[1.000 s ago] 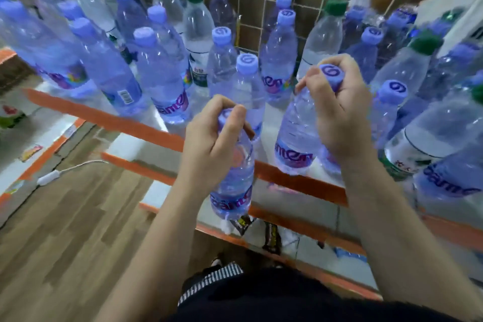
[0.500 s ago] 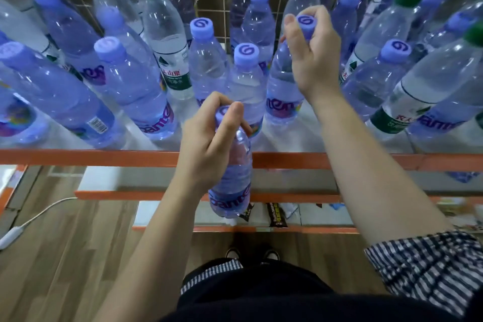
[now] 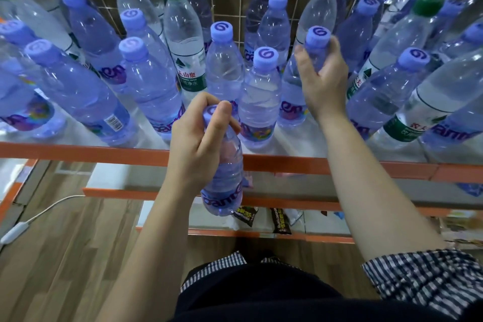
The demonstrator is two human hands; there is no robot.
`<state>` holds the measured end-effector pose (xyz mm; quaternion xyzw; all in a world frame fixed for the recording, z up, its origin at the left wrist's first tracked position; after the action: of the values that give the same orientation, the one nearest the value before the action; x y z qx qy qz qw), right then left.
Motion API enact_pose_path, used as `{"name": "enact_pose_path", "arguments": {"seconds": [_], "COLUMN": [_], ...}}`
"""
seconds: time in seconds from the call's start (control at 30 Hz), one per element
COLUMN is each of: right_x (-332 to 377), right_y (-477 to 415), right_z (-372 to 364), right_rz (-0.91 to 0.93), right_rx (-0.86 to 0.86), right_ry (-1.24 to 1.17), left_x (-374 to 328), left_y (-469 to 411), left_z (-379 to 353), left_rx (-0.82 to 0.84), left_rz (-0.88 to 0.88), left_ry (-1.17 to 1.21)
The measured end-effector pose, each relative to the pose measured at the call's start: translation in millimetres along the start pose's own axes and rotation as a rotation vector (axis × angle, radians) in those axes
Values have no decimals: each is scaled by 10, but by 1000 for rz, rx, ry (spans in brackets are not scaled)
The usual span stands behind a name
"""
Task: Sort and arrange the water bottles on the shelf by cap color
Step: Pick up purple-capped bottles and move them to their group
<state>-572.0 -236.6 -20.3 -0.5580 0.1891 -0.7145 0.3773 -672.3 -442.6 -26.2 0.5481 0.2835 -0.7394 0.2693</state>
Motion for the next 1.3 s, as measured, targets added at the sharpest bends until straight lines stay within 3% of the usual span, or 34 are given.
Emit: {"name": "enact_pose_path", "arguments": {"seconds": [0.23, 0.63, 1.07, 1.3], "right_x": [-88, 37, 18, 15], "right_y": [767, 1478, 1480, 1456], "right_z": [221, 368, 400, 437], "right_rz": [-153, -69, -18, 3], "right_rx": [74, 432, 460, 494], "right_ry": [2, 213, 221, 226], "left_x": [-58, -298, -160, -39], "left_y": [-107, -506, -688, -733], "left_z": [118, 194, 68, -8], "left_rx": [-48, -73, -311, -326], "left_rz": [-53, -129, -239, -228], "left_ry": [27, 86, -39, -98]}}
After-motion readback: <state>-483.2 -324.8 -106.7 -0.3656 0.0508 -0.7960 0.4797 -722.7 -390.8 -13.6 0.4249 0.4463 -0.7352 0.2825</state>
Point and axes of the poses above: each hand's wrist, its own y-axis away from the middle knuckle, its own z-axis out of the back of the hand, x = y × z, the point moved 2 cm from there along -y, towards the middle knuckle, and after that the axes turned 12 degrees about z, right-handed, at the moved point
